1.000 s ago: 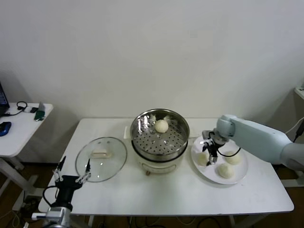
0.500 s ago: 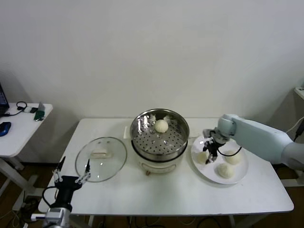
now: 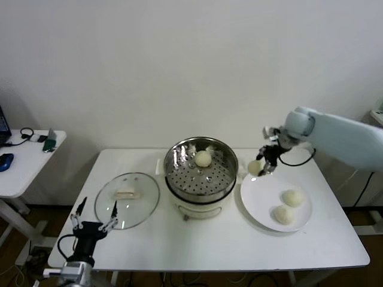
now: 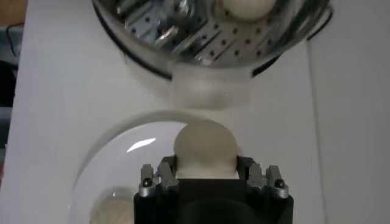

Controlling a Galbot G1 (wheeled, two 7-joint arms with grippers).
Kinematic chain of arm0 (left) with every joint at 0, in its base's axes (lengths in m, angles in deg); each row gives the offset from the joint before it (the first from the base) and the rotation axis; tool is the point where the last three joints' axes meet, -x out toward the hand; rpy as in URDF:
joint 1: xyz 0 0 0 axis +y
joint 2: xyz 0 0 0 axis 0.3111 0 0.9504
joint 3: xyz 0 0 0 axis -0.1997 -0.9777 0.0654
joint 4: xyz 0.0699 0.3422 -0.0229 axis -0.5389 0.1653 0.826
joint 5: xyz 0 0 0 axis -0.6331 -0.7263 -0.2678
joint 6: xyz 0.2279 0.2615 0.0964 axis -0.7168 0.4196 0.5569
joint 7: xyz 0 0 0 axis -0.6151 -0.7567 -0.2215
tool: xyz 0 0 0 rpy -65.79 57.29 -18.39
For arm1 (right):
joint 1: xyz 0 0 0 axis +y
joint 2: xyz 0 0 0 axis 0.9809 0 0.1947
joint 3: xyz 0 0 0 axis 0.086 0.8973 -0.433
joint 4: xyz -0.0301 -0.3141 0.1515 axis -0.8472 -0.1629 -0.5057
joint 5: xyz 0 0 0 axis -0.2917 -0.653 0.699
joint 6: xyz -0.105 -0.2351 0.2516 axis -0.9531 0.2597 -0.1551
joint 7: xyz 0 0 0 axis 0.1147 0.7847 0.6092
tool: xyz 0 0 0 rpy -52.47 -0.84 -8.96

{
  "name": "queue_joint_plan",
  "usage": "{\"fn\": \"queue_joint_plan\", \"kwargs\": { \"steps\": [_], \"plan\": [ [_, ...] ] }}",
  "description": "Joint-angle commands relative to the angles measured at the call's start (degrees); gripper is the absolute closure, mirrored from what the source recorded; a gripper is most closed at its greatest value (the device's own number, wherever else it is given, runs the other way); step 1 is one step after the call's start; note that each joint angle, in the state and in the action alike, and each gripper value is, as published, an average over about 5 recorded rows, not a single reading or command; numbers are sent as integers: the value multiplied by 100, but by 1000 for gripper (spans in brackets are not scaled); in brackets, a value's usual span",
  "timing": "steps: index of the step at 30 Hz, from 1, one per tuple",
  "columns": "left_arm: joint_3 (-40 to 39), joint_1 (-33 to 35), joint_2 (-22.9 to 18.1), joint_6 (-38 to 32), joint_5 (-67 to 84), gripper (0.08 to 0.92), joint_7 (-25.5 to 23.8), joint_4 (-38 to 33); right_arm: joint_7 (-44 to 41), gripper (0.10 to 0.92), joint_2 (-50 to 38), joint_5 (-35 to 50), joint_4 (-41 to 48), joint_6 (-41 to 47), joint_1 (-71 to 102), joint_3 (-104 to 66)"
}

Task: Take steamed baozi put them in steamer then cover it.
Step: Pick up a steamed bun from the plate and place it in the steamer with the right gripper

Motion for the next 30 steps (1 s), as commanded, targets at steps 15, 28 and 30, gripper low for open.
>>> {"fn": "queue_joint_plan", "kwargs": {
  "steps": [15,28,30],
  "plan": [
    [-73,-28,24,23,-79,177,-38,-119,314,389,2672,1779,633,273,-522,551],
    [-23,-12,7,-7,-62,177,-79,-67,462,384,3325,1280,1085,388,576,451],
    [-33,-17,-3,-11,-58,177,-81,-56,469,381,3332,1204,1104,395,640,453]
  ]
}}
